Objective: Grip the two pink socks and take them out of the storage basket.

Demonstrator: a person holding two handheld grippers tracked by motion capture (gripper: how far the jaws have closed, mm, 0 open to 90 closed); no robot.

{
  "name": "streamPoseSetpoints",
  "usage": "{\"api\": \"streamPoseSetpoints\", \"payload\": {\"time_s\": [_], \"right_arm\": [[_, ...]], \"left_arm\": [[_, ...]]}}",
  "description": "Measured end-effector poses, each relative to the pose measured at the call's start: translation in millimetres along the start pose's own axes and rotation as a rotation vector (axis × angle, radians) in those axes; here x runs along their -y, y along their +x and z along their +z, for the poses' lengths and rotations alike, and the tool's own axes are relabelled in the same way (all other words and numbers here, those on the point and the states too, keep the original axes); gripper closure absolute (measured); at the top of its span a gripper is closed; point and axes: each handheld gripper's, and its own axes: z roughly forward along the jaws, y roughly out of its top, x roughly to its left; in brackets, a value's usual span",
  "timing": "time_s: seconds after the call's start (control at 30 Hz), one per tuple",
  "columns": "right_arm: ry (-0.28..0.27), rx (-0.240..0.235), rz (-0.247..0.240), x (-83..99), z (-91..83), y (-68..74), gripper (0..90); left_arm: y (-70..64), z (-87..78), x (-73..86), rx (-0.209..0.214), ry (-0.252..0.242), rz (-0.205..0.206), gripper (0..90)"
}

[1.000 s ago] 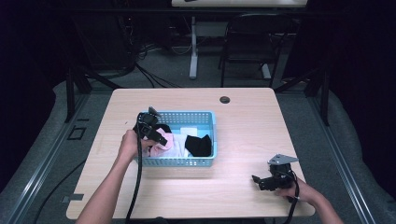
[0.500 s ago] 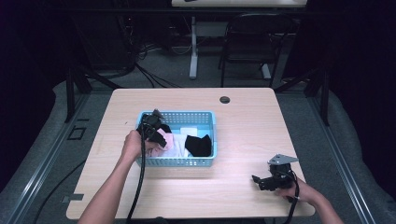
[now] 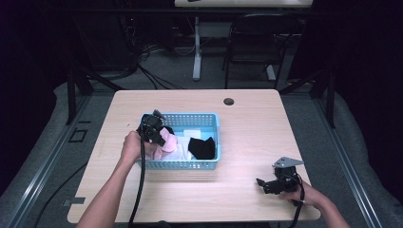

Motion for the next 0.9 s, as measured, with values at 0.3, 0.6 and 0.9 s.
{"api": "streamPoseSetpoints", "payload": {"time_s": [0.3,0.6,0.9], "right_arm": [[-0.001,-0.001,0.0,0.0,0.1,0.0,0.0],[-0.001,-0.001,0.0,0.0,0.1,0.0,0.0],[0.001,-0.003,-0.002,-0.1,0.0,-0.2,0.0]], "left_arm": [[-6.1,-43.7,-3.7,-0.008,-0.106,0.042,83.3],[-8.6,-75.9,-4.5,-0.022,-0.154,0.063,83.4],[0.1,-97.3,1.8,-0.03,-0.176,0.049,83.4]]}}
